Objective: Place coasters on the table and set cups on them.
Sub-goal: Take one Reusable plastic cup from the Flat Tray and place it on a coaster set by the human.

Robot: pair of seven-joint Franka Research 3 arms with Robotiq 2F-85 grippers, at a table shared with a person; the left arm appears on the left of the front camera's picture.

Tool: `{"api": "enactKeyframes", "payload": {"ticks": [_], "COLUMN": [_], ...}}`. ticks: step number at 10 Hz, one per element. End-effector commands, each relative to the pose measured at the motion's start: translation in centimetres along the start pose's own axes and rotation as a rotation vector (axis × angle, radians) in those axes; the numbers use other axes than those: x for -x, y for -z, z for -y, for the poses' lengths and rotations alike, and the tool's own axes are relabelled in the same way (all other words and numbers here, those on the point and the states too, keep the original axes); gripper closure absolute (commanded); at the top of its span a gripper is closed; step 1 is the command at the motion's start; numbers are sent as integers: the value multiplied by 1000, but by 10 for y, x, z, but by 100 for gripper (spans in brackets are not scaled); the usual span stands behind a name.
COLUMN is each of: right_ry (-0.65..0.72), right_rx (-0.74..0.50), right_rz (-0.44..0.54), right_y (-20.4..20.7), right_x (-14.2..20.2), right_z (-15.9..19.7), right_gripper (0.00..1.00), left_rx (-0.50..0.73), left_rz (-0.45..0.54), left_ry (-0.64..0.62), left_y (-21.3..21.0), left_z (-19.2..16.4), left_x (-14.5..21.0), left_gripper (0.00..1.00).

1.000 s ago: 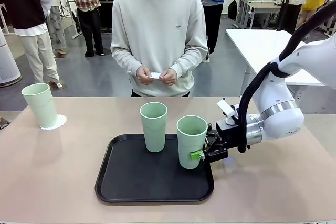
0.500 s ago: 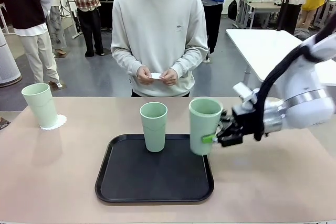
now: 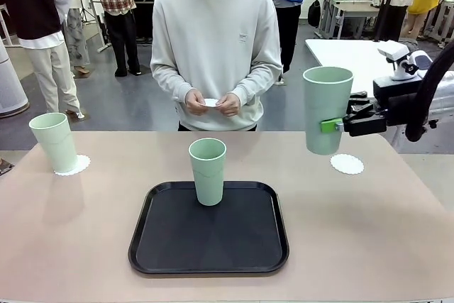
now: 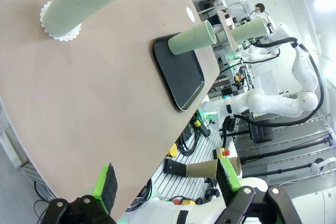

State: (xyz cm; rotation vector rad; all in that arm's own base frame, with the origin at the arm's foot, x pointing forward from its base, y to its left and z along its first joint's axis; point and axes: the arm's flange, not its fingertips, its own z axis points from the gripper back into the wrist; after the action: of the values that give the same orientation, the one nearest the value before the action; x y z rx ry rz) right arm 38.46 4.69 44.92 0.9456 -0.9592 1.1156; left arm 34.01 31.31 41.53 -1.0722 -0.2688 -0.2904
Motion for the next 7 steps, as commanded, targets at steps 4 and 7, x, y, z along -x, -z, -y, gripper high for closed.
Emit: {"api": "enactKeyframes", "payload": {"ticks": [4, 7], "right_ry": [-86, -91], "right_rx": [58, 55], "right_rz": [-12, 21], "right_y": [-14, -94], "right_x": [8, 29], "right_z": [9, 65], "right_gripper": [15, 15], "left_rx": [-2, -2], "left_rz": [2, 2], "left_ry": [6, 6], "left_y": [-1, -1], "left_z": [2, 2], "left_x": [0, 0], "left_gripper": [0, 0]}}
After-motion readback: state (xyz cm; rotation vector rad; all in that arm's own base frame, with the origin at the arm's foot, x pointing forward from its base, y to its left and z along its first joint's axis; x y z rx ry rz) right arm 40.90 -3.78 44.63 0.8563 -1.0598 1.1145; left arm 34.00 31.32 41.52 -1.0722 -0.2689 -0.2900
